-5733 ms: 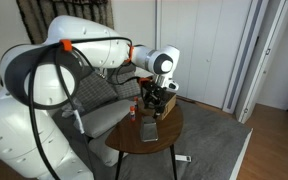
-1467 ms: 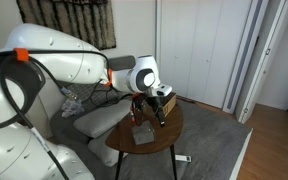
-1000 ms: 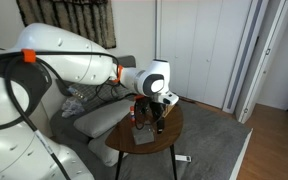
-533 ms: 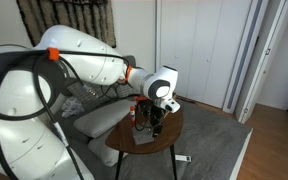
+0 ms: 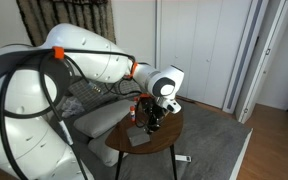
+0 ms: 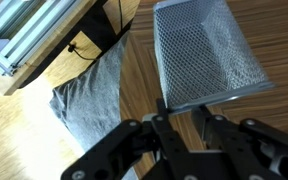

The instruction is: Remove the paper glue stick from the desktop pen and pencil basket facing up bottom, flip the desktop pen and pencil basket to make it stand upright and move the paper glue stick inside the desktop pen and pencil basket

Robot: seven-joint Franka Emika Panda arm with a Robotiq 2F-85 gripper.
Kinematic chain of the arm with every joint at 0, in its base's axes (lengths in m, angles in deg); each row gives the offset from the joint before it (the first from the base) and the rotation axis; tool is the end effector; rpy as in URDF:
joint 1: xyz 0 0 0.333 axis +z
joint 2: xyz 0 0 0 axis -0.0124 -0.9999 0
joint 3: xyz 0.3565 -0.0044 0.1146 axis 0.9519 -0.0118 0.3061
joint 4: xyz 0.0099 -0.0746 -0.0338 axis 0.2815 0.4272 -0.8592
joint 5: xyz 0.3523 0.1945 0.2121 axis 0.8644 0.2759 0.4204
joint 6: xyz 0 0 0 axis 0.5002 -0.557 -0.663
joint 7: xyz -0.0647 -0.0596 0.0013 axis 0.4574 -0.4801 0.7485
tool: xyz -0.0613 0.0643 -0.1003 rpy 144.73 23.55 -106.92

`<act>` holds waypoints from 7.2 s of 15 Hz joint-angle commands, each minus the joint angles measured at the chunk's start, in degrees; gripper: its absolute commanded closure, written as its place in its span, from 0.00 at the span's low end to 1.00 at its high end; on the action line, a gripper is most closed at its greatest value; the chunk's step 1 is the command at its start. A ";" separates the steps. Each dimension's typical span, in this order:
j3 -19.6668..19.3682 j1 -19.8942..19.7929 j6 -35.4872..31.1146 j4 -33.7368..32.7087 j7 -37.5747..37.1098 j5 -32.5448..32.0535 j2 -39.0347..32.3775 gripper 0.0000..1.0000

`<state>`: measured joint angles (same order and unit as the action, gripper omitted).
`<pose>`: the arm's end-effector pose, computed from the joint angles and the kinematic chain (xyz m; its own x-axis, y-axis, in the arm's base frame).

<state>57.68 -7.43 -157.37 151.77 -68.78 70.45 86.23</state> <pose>0.4551 -0.1050 0.4173 0.6290 -0.7037 -0.3304 -0.7433 -0.6688 0.0094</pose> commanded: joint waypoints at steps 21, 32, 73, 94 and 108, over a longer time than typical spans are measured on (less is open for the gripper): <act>8.67 0.72 12.11 -7.04 -9.38 -4.17 1.87 0.32; 11.53 5.23 20.57 -11.12 -20.10 -15.82 -7.82 0.28; 2.66 2.14 -7.44 -0.20 -4.91 0.25 4.55 0.98; 16.81 10.50 -8.77 -7.34 -1.27 -3.60 -0.94 0.00; 16.86 13.00 -14.91 -11.30 0.58 -10.47 -10.18 0.76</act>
<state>75.47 4.74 -173.74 142.35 -68.90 60.36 76.69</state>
